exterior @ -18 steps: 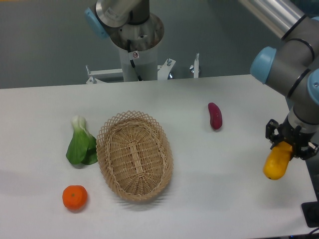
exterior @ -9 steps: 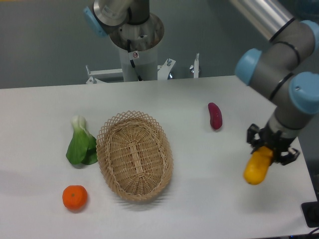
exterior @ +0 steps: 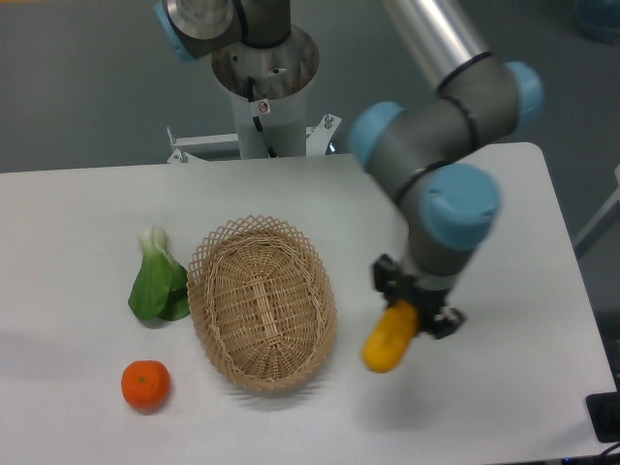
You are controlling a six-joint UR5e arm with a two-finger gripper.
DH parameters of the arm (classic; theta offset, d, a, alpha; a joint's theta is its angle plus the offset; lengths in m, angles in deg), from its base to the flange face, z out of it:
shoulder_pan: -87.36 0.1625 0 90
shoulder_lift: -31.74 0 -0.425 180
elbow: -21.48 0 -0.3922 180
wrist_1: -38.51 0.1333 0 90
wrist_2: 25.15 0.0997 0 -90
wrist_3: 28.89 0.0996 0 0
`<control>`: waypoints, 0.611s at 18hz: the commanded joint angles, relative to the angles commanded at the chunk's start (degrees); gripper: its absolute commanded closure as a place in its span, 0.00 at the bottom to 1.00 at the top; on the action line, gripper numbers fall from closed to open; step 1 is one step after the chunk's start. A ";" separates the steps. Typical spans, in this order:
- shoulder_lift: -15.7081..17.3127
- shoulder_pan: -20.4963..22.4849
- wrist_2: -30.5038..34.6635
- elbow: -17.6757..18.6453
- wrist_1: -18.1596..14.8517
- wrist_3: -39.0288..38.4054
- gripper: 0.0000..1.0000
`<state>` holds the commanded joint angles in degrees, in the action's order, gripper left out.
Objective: Place the mango in the basket
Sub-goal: 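Carry the held yellow mango with the gripper over the wicker basket, then lower the mango into the basket and open the gripper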
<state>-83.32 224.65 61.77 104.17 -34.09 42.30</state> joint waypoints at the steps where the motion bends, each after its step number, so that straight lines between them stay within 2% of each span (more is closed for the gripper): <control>1: 1.32 -0.88 -0.09 2.02 0.17 0.09 0.61; 4: 4.66 -3.17 0.00 8.52 1.84 0.79 0.61; 6: 6.77 -4.40 0.61 14.05 5.52 1.05 0.61; 8: 7.39 -6.68 3.15 18.28 10.35 1.49 0.61; 10: 7.05 -8.27 5.70 20.49 13.17 1.49 0.60; 11: 6.87 -8.45 5.97 20.76 13.27 1.49 0.58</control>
<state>-76.45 216.21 67.75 124.92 -20.82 43.80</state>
